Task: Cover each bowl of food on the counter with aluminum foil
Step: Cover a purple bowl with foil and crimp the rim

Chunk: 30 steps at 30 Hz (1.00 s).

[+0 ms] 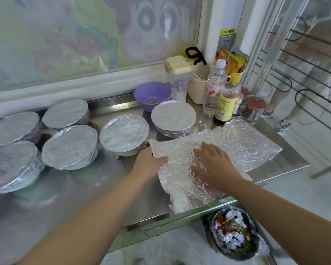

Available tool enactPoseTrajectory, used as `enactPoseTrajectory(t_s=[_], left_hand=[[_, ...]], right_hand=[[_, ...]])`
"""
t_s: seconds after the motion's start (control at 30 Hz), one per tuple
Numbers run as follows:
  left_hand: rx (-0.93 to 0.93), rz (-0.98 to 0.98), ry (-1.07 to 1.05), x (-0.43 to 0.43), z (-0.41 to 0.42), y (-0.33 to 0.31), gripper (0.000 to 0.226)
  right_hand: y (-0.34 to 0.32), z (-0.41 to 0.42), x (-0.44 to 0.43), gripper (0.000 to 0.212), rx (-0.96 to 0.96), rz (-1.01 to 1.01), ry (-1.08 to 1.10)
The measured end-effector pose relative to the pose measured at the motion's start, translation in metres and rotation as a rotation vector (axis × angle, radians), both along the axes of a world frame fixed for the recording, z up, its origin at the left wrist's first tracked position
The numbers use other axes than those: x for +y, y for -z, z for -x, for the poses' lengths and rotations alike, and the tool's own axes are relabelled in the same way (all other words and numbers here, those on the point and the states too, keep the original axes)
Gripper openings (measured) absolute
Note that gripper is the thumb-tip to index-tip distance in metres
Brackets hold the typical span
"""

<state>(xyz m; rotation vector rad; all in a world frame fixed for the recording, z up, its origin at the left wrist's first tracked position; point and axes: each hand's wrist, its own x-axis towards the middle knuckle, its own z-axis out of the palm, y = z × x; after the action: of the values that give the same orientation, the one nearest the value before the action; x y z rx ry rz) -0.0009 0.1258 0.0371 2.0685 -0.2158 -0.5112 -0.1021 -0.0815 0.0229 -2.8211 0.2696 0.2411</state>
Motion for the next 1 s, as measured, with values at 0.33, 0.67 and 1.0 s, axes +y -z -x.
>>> enactPoseTrajectory(t_s=[0.33,0.67,1.0], left_hand=[[-0.058,-0.128,-0.134,0.010,-0.005,0.017,0.087],[-0.631,-0.587,0.730,-0.033,0.021,0.017,0.100],[-0.649,-0.759,0.840,-0.018,0.022,0.034,0.144]], right_hand=[[0.010,0.004,0.012,0.071,-0.003,0.087,-0.024],[0.020,0.005,0.008,0.085,-0.047,0.125,-0.092],[0.025,0.008,-0.003,0.104,-0.026,0.100,-0.113]])
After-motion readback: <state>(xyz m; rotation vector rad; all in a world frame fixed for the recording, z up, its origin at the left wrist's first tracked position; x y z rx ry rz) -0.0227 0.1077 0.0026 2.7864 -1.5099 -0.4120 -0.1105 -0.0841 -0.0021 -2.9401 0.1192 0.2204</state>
